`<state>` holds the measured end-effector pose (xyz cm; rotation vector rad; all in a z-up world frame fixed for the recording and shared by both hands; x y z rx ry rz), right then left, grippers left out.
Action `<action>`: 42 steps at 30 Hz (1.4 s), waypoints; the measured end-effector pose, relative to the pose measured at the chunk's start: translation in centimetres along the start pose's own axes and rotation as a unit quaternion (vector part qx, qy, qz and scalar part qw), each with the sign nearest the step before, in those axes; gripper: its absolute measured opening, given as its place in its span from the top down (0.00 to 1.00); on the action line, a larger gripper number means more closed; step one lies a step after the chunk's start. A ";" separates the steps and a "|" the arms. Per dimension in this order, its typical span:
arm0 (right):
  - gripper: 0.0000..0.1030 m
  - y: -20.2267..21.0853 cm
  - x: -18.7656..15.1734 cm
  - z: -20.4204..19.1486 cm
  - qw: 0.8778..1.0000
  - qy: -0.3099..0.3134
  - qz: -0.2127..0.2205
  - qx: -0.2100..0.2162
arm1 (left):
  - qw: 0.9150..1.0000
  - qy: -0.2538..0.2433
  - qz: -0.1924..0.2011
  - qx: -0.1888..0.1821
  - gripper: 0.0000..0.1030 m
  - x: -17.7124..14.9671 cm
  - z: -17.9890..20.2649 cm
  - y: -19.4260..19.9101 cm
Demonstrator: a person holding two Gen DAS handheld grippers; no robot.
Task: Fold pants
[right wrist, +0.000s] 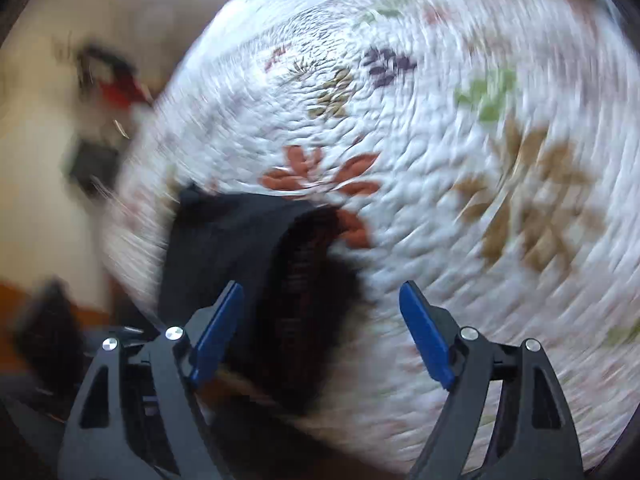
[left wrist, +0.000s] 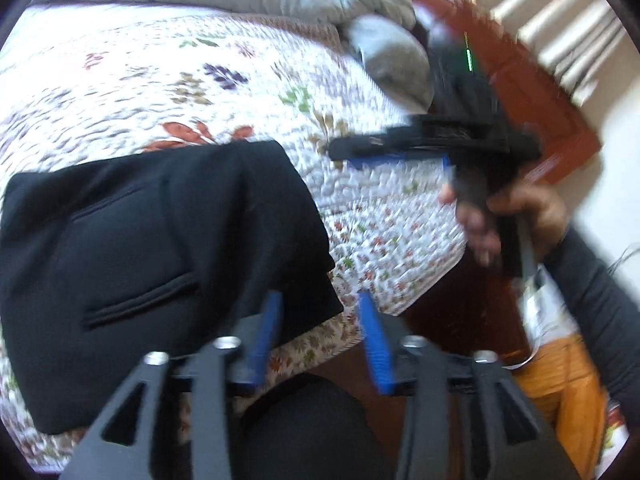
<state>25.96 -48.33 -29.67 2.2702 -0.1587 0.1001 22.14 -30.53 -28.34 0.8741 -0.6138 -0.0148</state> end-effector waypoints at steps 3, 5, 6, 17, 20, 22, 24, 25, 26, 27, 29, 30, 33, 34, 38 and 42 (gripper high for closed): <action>0.12 -0.9 -2.1 -0.8 0.990 -0.092 -0.011 0.110 | 0.999 0.038 0.032 -0.015 0.34 -0.3 -2.2 3.6; 0.12 -2.7 -3.4 -0.6 0.986 -0.115 -0.012 0.121 | 0.997 0.057 0.050 -0.003 0.29 -0.7 -4.3 5.5; 0.12 -3.4 -3.8 -0.4 0.985 -0.124 -0.015 0.122 | 0.996 0.066 0.057 0.005 0.28 -1.0 -5.5 6.4; 0.19 -5.1 -4.8 -0.1 0.974 -0.174 -0.016 0.143 | 0.979 0.167 0.085 0.079 0.28 -5.9 -16.2 12.5; 0.19 -6.1 -5.5 0.5 0.973 -0.187 -0.035 0.130 | 0.977 0.184 0.081 0.078 0.28 -7.0 -17.6 12.6; 0.21 -6.9 -5.2 0.7 0.973 -0.192 -0.041 0.120 | 0.977 0.183 0.076 0.075 0.28 -7.1 -17.6 12.1; 0.54 -7.2 -4.8 0.5 0.972 -0.198 -0.040 0.118 | 0.979 0.177 0.071 0.075 0.28 -7.0 -17.3 11.7; 0.78 -7.2 -4.5 0.1 0.972 -0.198 -0.039 0.122 | 0.979 0.176 0.070 0.074 0.28 -7.0 -17.3 11.6; 0.81 -7.0 -4.3 -0.2 0.972 -0.195 -0.036 0.126 | 0.979 0.175 0.069 0.074 0.28 -7.0 -17.2 11.6; 0.82 -6.7 -4.1 -0.7 0.976 -0.182 -0.029 0.116 | 0.979 0.176 0.070 0.075 0.28 -7.0 -17.1 11.7; 0.83 -6.0 -4.1 -1.6 0.981 -0.163 -0.021 0.107 | 0.979 0.176 0.071 0.077 0.28 -7.0 -17.3 11.8; 0.84 -5.5 -4.3 -2.2 0.983 -0.153 -0.016 0.102 | 0.978 0.178 0.070 0.079 0.28 -7.0 -17.6 11.8; 0.84 -4.8 -4.7 -3.5 0.988 -0.133 -0.009 0.083 | 0.978 0.181 0.065 0.082 0.28 -7.0 -18.0 11.5; 0.84 -4.6 -4.8 -3.7 0.989 -0.129 -0.007 0.075 | 0.978 0.181 0.064 0.083 0.28 -7.1 -18.0 11.4; 0.85 -3.9 -5.0 -3.9 0.992 -0.115 0.012 0.045 | 0.979 0.177 0.060 0.080 0.28 -7.0 -17.8 11.0; 0.85 -2.3 -5.9 -3.0 0.992 -0.110 0.047 0.026 | 0.980 0.172 0.057 0.079 0.28 -6.8 -17.7 10.8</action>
Point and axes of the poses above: each gripper's, at about its wrist camera, not at the fingertips, and y roughly against the way its jaws point, z to its right, x to its top, the point moved 10 cm from there along -y, roughly the way its jaws point, and after that the axes turned 7 degrees about -y, right-handed, at the moved point
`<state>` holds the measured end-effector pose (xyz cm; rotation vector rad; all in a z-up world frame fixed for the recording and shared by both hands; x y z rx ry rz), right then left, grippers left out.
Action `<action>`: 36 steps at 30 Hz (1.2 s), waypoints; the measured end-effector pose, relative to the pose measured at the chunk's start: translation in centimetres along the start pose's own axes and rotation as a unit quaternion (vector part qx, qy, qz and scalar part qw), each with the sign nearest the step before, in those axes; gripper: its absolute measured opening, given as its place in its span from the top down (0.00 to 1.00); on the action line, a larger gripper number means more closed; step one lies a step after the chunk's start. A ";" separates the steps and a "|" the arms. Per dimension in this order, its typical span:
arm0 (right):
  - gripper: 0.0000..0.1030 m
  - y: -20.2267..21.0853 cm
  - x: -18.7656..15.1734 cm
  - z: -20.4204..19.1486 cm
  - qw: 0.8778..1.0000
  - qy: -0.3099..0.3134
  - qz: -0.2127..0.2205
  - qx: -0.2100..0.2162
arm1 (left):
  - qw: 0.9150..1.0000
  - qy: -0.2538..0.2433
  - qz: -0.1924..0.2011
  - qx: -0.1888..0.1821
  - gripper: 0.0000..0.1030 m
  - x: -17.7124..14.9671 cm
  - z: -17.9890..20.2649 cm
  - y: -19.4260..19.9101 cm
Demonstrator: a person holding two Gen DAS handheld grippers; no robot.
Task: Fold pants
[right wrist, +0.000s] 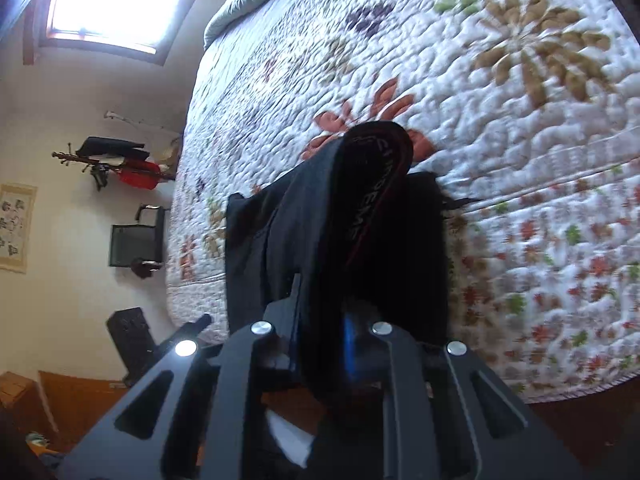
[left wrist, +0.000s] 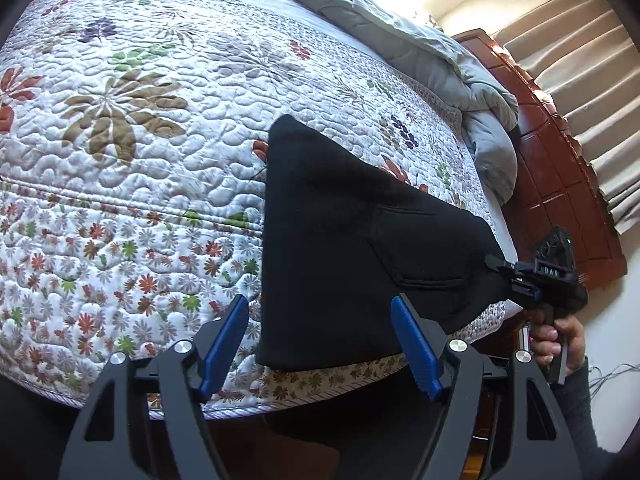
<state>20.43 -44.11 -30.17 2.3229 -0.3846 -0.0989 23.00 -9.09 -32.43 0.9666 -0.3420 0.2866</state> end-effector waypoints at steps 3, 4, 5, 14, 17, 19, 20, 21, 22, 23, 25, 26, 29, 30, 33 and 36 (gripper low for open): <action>0.85 -0.4 -0.9 3.5 0.999 -0.035 0.013 -0.008 | 1.000 -0.002 -0.005 -0.003 0.28 0.1 0.2 -0.5; 0.84 -1.1 -1.2 5.0 0.999 -0.048 0.012 -0.014 | 1.000 -0.004 -0.005 -0.004 0.28 0.2 0.4 -0.6; 0.83 -1.5 -1.4 6.0 0.998 -0.061 0.016 -0.011 | 1.000 -0.007 -0.005 -0.006 0.28 0.3 0.6 -0.7; 0.84 0.0 -0.6 7.0 0.997 -0.067 0.040 0.009 | 0.997 -0.058 0.021 -0.049 0.28 1.9 3.8 0.4; 0.82 -0.5 -0.3 7.9 0.997 -0.068 0.033 -0.003 | 0.996 -0.066 0.014 -0.059 0.28 1.7 4.4 -0.4; 0.67 -0.5 -0.4 8.1 0.996 -0.079 0.033 0.010 | 0.994 -0.078 0.012 -0.069 0.28 1.3 5.0 -0.6; 0.53 -0.4 -0.7 8.5 0.997 -0.077 0.030 0.011 | 0.994 -0.083 0.010 -0.077 0.28 1.2 5.3 -0.7; 0.51 -0.1 -0.8 8.4 0.997 -0.074 0.027 0.016 | 0.993 -0.086 0.009 -0.083 0.28 1.0 5.6 -0.7; 0.51 0.7 -0.8 8.5 0.997 -0.072 0.031 0.020 | 0.992 -0.090 0.007 -0.091 0.28 0.7 5.9 -0.7; 0.51 1.9 -0.4 8.3 0.996 -0.070 0.048 0.022 | 0.990 -0.095 0.007 -0.100 0.28 0.6 6.2 -0.7; 0.51 4.8 0.8 8.1 0.994 -0.064 0.086 0.024 | 0.988 -0.099 0.008 -0.119 0.28 0.3 6.8 -0.6; 0.53 6.1 1.7 7.3 0.993 -0.051 0.106 0.025 | 0.986 -0.098 0.008 -0.131 0.28 0.2 7.1 -0.6; 0.54 6.8 3.3 3.4 0.992 -0.008 0.105 0.063 | 0.983 -0.089 0.002 -0.159 0.27 0.0 7.7 -1.0; 0.54 5.8 3.7 1.7 0.993 0.010 0.089 0.077 | 0.983 -0.085 0.000 -0.164 0.27 -0.1 7.8 -1.2; 0.54 1.5 5.1 -0.4 0.994 0.015 0.035 0.104 | 0.982 -0.073 -0.002 -0.176 0.27 -0.2 8.0 -1.7; 0.62 -2.0 6.7 1.0 0.993 -0.012 0.009 0.115 | 0.983 -0.064 -0.008 -0.172 0.27 -0.5 7.5 -2.2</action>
Point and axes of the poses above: each gripper's, at about its wrist camera, not at the fingertips, and y roughly against the way its jaws point, z to its right, x to its top, the point moved 10 cm from there along -y, roughly the way its jaws point, and after that the axes turned 7 degrees about -y, right-handed, at the moved point
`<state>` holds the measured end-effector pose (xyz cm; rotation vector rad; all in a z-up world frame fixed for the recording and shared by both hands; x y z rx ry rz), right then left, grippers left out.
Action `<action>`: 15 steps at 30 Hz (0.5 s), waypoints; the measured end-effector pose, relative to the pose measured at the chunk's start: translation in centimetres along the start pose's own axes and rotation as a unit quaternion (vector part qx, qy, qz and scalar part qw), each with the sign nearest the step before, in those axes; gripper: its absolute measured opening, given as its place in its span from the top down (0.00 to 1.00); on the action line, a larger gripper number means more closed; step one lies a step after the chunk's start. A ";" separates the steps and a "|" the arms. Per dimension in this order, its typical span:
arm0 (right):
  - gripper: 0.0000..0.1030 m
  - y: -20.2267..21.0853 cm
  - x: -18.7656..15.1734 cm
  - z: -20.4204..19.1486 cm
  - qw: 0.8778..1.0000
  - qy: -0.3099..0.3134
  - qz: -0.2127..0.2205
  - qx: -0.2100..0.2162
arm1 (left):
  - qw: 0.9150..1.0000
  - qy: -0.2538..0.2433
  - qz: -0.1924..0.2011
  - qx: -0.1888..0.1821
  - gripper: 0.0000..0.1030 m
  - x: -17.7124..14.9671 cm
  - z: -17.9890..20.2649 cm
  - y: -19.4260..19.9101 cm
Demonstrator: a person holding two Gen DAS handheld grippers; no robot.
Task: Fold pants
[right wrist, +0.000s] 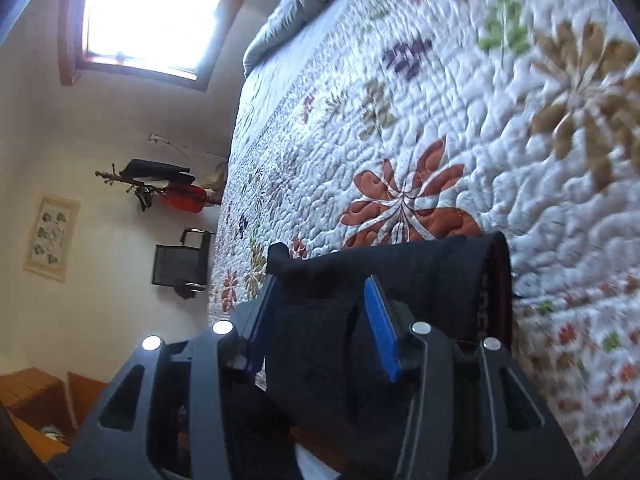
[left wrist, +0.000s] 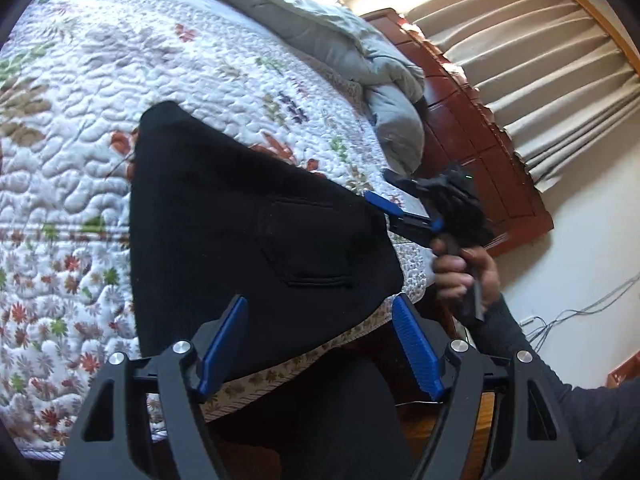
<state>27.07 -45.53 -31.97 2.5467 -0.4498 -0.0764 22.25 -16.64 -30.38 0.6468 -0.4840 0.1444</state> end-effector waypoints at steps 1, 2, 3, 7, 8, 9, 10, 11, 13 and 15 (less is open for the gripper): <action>0.78 -0.5 0.3 1.3 1.000 -0.014 -0.002 -0.003 | 1.000 0.006 -0.004 0.003 0.27 -0.2 -0.4 -0.1; 1.00 -0.9 0.7 2.6 1.000 -0.025 -0.003 -0.010 | 1.000 0.013 -0.008 0.006 0.26 -0.3 -0.9 -0.3; 1.00 -1.1 1.0 4.4 0.999 -0.037 -0.004 -0.020 | 1.000 0.021 -0.012 0.012 0.26 -0.4 -1.5 -0.5; 1.00 -0.4 0.8 5.5 0.999 -0.053 0.001 0.006 | 0.999 0.039 -0.024 0.008 0.26 -1.0 -2.8 -0.8; 0.94 -0.1 0.7 5.2 0.999 -0.047 0.003 0.005 | 0.999 0.041 -0.024 0.008 0.26 -1.0 -3.1 -0.7; 0.90 0.9 0.5 4.4 0.999 -0.041 0.011 0.009 | 0.999 0.045 -0.023 0.006 0.26 -1.0 -3.1 -0.6; 0.76 1.9 0.3 3.7 0.999 -0.036 0.019 0.014 | 0.998 0.052 -0.018 0.001 0.26 -0.8 -3.1 -0.2; 0.70 2.6 0.1 3.2 0.999 -0.031 0.024 0.016 | 0.998 0.055 -0.014 -0.001 0.26 -0.5 -3.1 0.1; 0.69 4.1 -2.2 1.0 0.999 -0.006 0.015 0.031 | 0.999 0.049 0.005 -0.008 0.25 0.9 -2.7 1.1; 0.69 4.6 -4.5 0.3 0.999 0.009 0.004 0.033 | 0.999 0.043 0.022 -0.013 0.22 3.1 -2.7 1.9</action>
Point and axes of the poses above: each gripper's, at about its wrist camera, not at the fingertips, and y roughly against the way its jaws point, z to its right, x to its top, the point moved 10 cm from there along -y, roughly the way its jaws point, and after that the axes turned 7 degrees about -y, right-handed, at the moved point
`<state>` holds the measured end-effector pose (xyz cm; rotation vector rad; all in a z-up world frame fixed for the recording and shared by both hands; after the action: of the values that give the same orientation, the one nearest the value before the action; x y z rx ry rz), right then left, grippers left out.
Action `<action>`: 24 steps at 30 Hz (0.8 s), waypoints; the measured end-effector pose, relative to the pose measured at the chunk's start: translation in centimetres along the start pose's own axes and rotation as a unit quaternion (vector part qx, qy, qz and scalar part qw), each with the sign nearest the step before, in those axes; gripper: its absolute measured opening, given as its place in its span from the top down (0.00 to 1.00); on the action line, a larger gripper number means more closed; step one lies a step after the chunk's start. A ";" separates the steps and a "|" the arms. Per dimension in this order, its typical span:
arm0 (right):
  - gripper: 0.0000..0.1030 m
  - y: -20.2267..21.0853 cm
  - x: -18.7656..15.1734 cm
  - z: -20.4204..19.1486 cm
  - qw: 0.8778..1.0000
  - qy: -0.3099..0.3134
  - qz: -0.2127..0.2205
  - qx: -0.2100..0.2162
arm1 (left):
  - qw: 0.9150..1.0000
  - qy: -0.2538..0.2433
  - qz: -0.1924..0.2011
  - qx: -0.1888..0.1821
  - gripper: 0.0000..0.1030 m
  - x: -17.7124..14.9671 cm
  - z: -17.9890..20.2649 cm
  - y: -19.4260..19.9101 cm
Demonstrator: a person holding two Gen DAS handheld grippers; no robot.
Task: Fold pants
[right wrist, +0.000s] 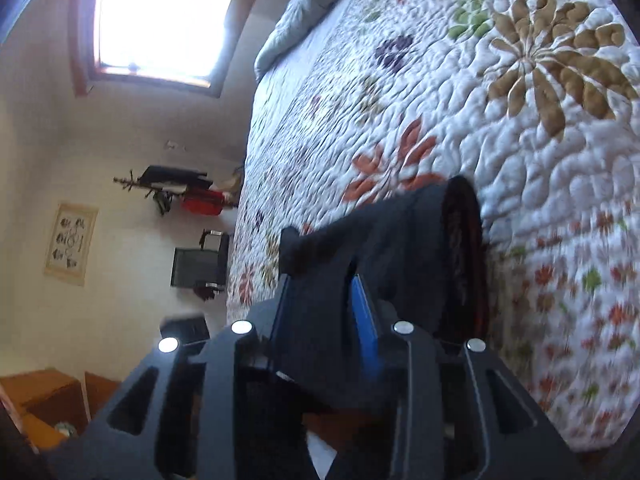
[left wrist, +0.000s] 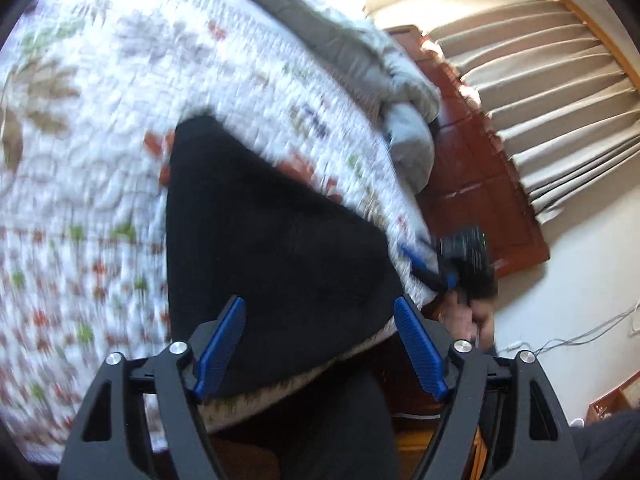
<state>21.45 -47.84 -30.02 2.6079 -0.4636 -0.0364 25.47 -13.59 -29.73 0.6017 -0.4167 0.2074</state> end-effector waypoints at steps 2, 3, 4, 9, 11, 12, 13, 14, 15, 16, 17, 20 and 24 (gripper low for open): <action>0.69 0.2 -1.7 0.3 1.000 0.001 -0.012 -0.003 | 1.000 -0.007 0.005 -0.006 0.21 2.5 0.2 -0.3; 0.69 0.1 -2.9 0.7 1.000 0.002 -0.019 -0.006 | 1.000 -0.014 0.006 -0.005 0.21 4.1 -0.1 -0.8; 0.69 -0.1 -3.6 1.0 1.000 0.000 -0.026 -0.006 | 1.000 -0.017 0.006 -0.002 0.21 5.2 -0.4 -1.3; 0.87 -0.3 -4.5 4.4 0.999 -0.028 -0.021 -0.036 | 1.000 0.000 -0.027 0.011 0.21 8.7 -3.5 -6.1; 1.00 -0.2 -4.6 5.8 0.998 -0.032 -0.024 -0.052 | 0.998 0.017 -0.048 0.024 0.22 8.9 -5.6 -8.2; 1.00 -0.1 -4.6 6.7 0.997 -0.035 -0.026 -0.060 | 0.998 0.022 -0.051 0.024 0.22 8.8 -6.2 -8.6; 1.00 0.0 -4.8 7.1 0.997 -0.040 -0.028 -0.054 | 0.998 0.027 -0.056 0.022 0.23 8.5 -7.0 -9.1; 1.00 0.0 -4.8 7.3 0.997 -0.046 -0.029 -0.047 | 0.998 0.030 -0.057 0.020 0.26 8.4 -7.4 -9.3; 1.00 -0.1 -4.8 7.2 0.997 -0.045 -0.031 -0.046 | 0.998 0.032 -0.054 0.016 0.27 8.2 -7.7 -9.3; 1.00 -0.1 -4.7 7.0 0.997 -0.034 -0.035 -0.055 | 0.998 0.032 -0.049 0.009 0.27 8.1 -7.8 -9.2; 1.00 0.0 -4.8 7.0 0.997 -0.027 -0.038 -0.061 | 0.998 0.033 -0.046 0.001 0.27 8.0 -7.8 -9.0; 0.97 0.8 -4.5 5.7 0.997 -0.013 -0.043 -0.069 | 0.998 0.037 -0.039 -0.012 0.27 8.1 -7.5 -8.0; 0.71 1.5 -1.9 1.1 0.999 0.022 -0.005 -0.050 | 1.000 0.013 -0.005 -0.021 0.21 8.9 -5.7 -4.9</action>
<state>19.06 -49.01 -30.38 2.5078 -0.4224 -0.0059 36.82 -13.58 -32.59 0.5589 -0.3928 0.1967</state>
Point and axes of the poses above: each gripper's, at about its wrist camera, not at the fingertips, and y roughly against the way its jaws point, z to its right, x to its top, the point moved 10 cm from there along -y, roughly the way its jaws point, and after that the axes turned 7 degrees about -y, right-handed, at the moved point
